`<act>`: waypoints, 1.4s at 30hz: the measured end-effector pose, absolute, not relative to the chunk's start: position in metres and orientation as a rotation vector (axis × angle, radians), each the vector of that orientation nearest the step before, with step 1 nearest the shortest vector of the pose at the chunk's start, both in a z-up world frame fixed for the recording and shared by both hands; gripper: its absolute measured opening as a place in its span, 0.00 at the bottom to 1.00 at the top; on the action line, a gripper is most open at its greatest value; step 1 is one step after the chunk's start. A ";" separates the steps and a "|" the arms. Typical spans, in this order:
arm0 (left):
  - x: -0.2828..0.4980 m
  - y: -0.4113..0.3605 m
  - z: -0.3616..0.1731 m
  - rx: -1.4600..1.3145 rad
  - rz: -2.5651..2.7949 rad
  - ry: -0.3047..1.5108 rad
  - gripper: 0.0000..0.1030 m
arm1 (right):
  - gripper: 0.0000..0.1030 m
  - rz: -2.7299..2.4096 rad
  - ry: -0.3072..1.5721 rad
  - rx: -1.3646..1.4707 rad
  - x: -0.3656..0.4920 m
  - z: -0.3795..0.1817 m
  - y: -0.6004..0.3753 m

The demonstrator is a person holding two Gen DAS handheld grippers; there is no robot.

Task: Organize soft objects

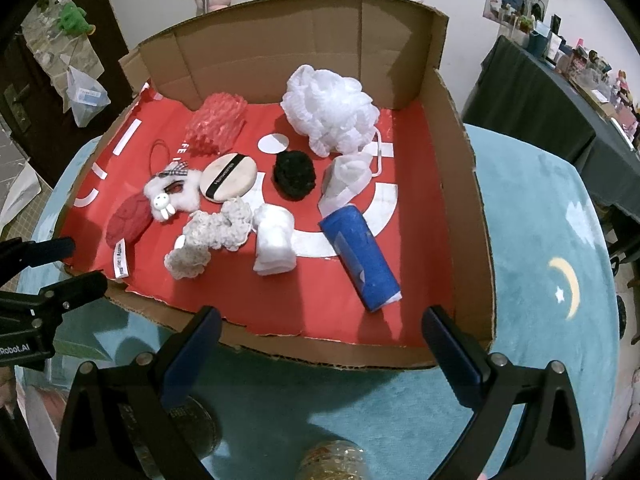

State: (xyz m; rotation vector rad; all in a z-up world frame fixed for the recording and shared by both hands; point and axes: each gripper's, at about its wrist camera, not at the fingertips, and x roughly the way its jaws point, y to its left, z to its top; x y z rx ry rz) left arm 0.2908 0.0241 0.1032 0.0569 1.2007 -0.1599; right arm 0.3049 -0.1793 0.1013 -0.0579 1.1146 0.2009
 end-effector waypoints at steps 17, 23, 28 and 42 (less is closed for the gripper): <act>0.292 0.022 0.099 0.058 -0.169 1.206 0.73 | 0.99 0.203 1.121 -0.058 0.304 0.098 -0.179; 0.294 0.021 0.099 0.059 -0.165 1.201 0.73 | 0.99 0.204 1.120 -0.056 0.304 0.097 -0.179; 0.295 0.021 0.098 0.067 -0.166 1.200 0.73 | 0.99 0.208 1.120 -0.052 0.304 0.097 -0.179; 0.299 0.021 0.096 0.074 -0.157 1.207 0.73 | 0.99 0.209 1.118 -0.041 0.304 0.097 -0.180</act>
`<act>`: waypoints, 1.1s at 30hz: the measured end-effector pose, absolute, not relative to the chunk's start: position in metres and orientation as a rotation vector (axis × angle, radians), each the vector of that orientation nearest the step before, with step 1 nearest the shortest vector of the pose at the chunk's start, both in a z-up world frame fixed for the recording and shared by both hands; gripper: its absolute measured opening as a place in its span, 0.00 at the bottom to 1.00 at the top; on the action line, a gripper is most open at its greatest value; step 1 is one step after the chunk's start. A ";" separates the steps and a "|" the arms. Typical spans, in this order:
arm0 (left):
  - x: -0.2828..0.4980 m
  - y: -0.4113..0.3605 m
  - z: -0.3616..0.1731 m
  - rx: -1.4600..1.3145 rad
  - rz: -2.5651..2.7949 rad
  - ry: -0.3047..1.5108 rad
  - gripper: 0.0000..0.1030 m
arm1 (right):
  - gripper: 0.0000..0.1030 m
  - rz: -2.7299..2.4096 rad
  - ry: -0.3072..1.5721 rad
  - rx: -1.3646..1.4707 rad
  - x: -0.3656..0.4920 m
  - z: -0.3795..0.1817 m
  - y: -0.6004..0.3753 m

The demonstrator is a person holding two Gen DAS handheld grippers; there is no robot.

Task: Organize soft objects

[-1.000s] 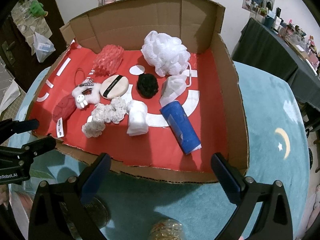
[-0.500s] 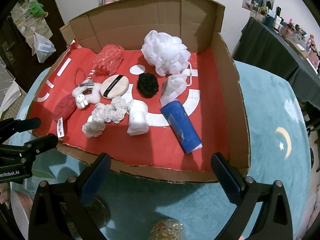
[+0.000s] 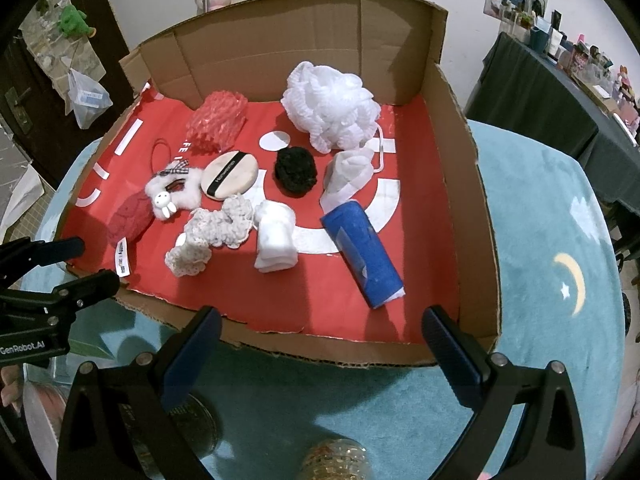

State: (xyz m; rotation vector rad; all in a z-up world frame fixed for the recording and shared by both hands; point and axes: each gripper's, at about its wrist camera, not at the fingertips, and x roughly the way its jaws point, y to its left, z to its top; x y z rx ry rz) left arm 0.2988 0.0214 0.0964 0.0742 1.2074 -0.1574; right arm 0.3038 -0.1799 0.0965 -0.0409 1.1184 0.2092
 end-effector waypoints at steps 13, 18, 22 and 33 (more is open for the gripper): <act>0.301 0.020 0.093 0.087 -0.148 1.212 0.73 | 0.99 0.211 1.119 -0.040 0.304 0.097 -0.179; 0.301 0.020 0.093 0.093 -0.149 1.209 0.73 | 0.99 0.211 1.119 -0.040 0.304 0.097 -0.179; 0.300 0.019 0.093 0.096 -0.152 1.206 0.73 | 0.99 0.211 1.120 -0.040 0.304 0.097 -0.180; 0.298 0.020 0.094 0.096 -0.158 1.201 0.73 | 0.99 0.211 1.119 -0.041 0.304 0.097 -0.180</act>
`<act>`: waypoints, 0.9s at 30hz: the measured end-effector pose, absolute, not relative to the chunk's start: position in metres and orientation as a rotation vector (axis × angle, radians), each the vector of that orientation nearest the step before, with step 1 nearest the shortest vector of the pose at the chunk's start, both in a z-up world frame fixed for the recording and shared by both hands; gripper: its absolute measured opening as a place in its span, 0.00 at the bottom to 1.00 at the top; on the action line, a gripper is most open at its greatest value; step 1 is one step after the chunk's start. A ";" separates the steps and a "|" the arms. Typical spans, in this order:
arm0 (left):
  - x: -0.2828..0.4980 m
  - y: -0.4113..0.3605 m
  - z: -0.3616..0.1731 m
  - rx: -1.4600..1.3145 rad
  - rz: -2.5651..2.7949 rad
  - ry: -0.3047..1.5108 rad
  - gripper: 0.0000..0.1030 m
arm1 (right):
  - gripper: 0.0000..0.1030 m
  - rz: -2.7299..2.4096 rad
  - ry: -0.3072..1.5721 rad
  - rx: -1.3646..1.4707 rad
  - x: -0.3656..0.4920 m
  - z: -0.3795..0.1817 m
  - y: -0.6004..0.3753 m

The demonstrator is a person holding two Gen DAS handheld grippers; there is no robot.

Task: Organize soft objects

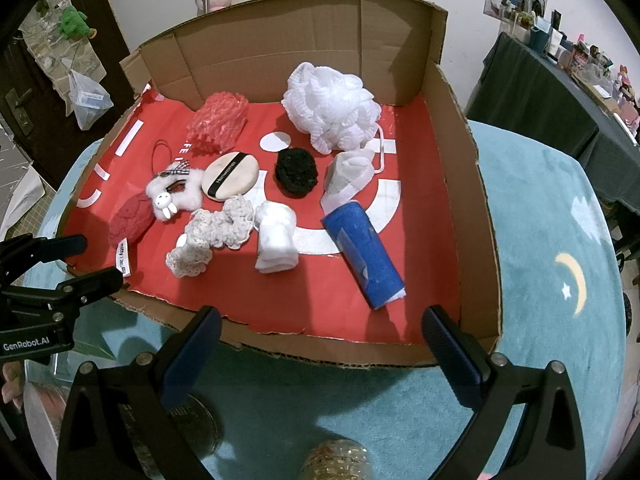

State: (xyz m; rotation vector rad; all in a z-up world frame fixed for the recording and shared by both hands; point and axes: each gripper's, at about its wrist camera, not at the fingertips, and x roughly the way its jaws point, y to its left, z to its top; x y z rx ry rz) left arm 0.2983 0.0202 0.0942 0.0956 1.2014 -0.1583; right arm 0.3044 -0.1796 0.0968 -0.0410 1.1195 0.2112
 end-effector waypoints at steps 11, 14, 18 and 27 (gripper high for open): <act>0.298 0.020 0.095 0.089 -0.163 1.197 0.73 | 0.99 0.212 1.120 -0.040 0.304 0.097 -0.180; 0.298 0.020 0.095 0.089 -0.163 1.197 0.73 | 0.99 0.212 1.120 -0.040 0.304 0.097 -0.180; 0.298 0.020 0.095 0.088 -0.163 1.197 0.73 | 0.99 0.212 1.120 -0.039 0.304 0.097 -0.180; 0.297 0.020 0.097 0.076 -0.175 1.195 0.73 | 0.99 0.213 1.120 -0.042 0.304 0.097 -0.181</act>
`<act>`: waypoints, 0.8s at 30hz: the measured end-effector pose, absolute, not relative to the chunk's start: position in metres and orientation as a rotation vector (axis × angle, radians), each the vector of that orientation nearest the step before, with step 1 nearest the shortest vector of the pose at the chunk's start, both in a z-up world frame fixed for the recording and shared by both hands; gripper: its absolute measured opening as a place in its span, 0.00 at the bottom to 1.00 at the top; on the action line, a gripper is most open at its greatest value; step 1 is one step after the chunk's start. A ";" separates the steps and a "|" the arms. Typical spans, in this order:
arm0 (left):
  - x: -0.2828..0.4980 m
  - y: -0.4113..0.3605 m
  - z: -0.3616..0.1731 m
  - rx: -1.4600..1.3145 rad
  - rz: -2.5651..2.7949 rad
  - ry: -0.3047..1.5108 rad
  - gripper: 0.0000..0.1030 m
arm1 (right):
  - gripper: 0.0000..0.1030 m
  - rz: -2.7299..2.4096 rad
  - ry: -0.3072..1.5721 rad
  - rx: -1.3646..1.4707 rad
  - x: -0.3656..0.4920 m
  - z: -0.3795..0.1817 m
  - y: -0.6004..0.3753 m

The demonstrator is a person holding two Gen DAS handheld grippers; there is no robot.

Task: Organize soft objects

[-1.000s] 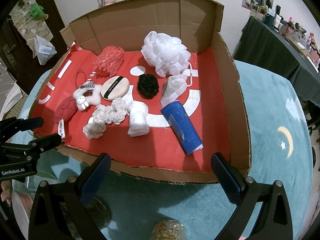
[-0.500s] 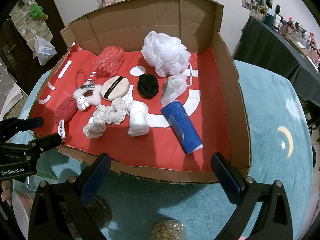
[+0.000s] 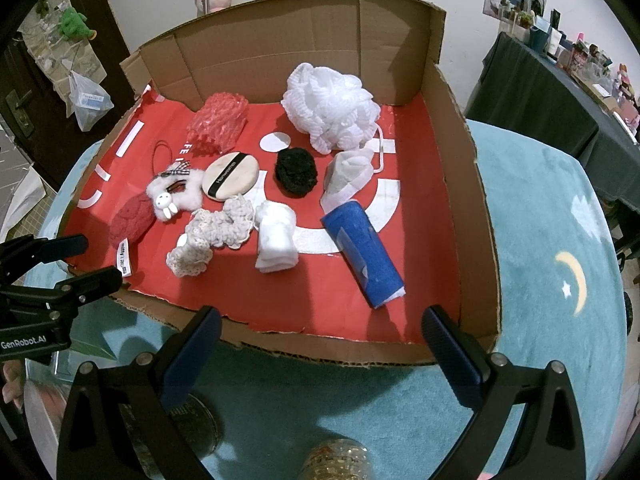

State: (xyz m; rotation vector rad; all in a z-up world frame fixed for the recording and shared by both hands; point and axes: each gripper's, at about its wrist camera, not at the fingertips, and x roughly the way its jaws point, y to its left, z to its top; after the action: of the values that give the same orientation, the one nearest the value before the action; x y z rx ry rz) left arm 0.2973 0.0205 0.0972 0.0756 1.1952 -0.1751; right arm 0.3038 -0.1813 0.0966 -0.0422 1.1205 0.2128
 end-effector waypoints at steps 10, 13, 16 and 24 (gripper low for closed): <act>0.293 0.019 0.101 0.061 -0.190 1.181 0.73 | 0.99 0.200 1.122 -0.046 0.305 0.100 -0.180; 0.291 0.019 0.102 0.066 -0.197 1.180 0.73 | 0.99 0.192 1.116 -0.055 0.304 0.101 -0.180; 0.289 0.017 0.103 0.068 -0.202 1.178 0.73 | 0.99 0.191 1.115 -0.055 0.304 0.102 -0.181; 0.283 0.017 0.113 0.062 -0.207 1.146 0.73 | 0.99 0.181 1.098 -0.049 0.301 0.110 -0.187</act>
State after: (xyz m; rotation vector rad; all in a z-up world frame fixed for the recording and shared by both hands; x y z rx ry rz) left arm 0.2827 0.0167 0.1132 0.0615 1.1456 -0.2066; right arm 0.3006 -0.1870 0.1104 -0.0490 1.0984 0.1812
